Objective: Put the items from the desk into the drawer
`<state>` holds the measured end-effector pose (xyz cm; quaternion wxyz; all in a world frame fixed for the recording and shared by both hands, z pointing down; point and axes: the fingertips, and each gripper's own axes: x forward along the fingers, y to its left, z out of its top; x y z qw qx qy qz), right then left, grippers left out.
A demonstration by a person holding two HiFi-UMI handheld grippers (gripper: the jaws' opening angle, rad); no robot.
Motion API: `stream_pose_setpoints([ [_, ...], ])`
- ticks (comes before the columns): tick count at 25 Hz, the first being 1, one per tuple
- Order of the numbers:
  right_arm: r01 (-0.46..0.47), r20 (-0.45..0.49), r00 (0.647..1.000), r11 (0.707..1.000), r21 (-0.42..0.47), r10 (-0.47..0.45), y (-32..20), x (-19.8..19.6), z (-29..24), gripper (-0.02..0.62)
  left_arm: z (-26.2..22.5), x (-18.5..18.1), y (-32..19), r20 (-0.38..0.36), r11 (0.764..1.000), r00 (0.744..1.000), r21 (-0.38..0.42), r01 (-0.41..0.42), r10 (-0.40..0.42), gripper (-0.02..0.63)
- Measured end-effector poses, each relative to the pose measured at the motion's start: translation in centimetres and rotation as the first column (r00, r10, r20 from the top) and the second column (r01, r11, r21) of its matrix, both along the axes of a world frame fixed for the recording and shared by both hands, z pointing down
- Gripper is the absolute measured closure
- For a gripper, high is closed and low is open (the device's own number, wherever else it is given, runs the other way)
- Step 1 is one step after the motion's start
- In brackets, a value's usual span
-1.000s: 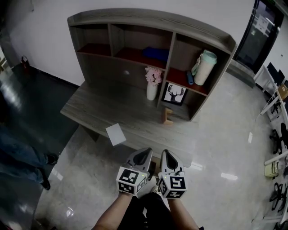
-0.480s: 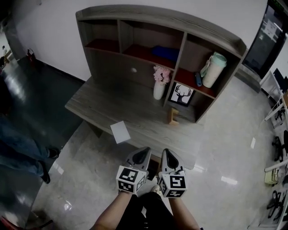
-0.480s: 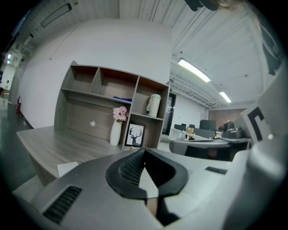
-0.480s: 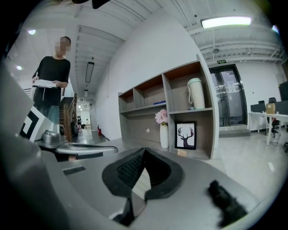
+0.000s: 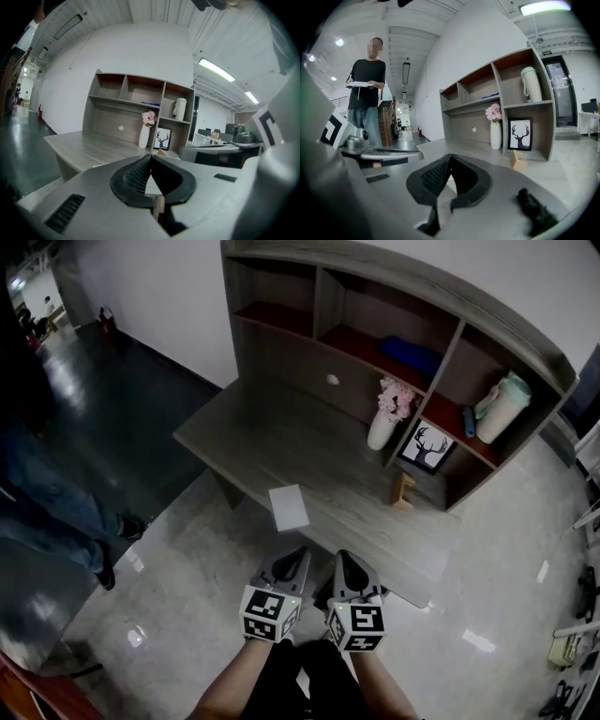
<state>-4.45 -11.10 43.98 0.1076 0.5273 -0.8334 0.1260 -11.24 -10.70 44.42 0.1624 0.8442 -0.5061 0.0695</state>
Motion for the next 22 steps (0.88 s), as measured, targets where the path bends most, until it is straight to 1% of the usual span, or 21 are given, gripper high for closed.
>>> stream_pose_setpoints([
  [5, 0.081, 0.027, 0.996, 0.996, -0.035, -0.080, -0.4, -4.3, 1.5, 0.584, 1.2, -4.0, 0.3, 0.027, 0.997, 0.997, -0.015, 0.071, -0.071, 0.595],
  [8, 0.117, 0.039, 0.993, 0.992, -0.053, -0.115, -0.6, -6.5, 2.5, 0.584, 2.3, -6.0, 0.5, 0.055, 0.995, 0.994, -0.024, 0.099, -0.097, 0.595],
  [10, 0.132, 0.063, 0.990, 0.989, -0.065, -0.128, -0.8, -7.9, 3.2, 0.584, 3.0, -7.2, 0.6, 0.068, 0.993, 0.992, -0.032, 0.110, -0.107, 0.595],
  [13, 0.141, 0.162, 0.979, 0.986, -0.089, -0.125, -1.1, -9.7, 4.4, 0.584, 4.0, -8.9, 0.6, 0.077, 0.991, 0.989, -0.035, 0.127, -0.125, 0.595],
  [16, 0.144, 0.271, 0.956, 0.984, -0.107, -0.111, -1.8, -11.2, 5.7, 0.584, 5.3, -10.1, 0.2, 0.094, 0.990, 0.987, -0.041, 0.134, -0.129, 0.595],
  [18, 0.144, 0.344, 0.934, 0.982, -0.120, -0.095, -2.2, -11.9, 6.7, 0.584, 6.2, -10.5, -0.1, 0.098, 0.990, 0.987, -0.047, 0.132, -0.127, 0.595],
  [19, 0.149, 0.391, 0.916, 0.980, -0.130, -0.087, -2.5, -12.2, 7.2, 0.584, 6.6, -10.7, -0.2, 0.099, 0.990, 0.987, -0.048, 0.132, -0.127, 0.595],
  [20, 0.159, 0.448, 0.890, 0.977, -0.141, -0.080, -2.7, -12.5, 7.7, 0.584, 7.1, -11.0, -0.4, 0.103, 0.990, 0.986, -0.049, 0.133, -0.128, 0.595],
  [22, 0.175, 0.572, 0.819, 0.969, -0.174, -0.045, -3.0, -13.1, 8.7, 0.583, 7.9, -11.4, -0.7, 0.113, 0.990, 0.985, -0.052, 0.134, -0.128, 0.595],
])
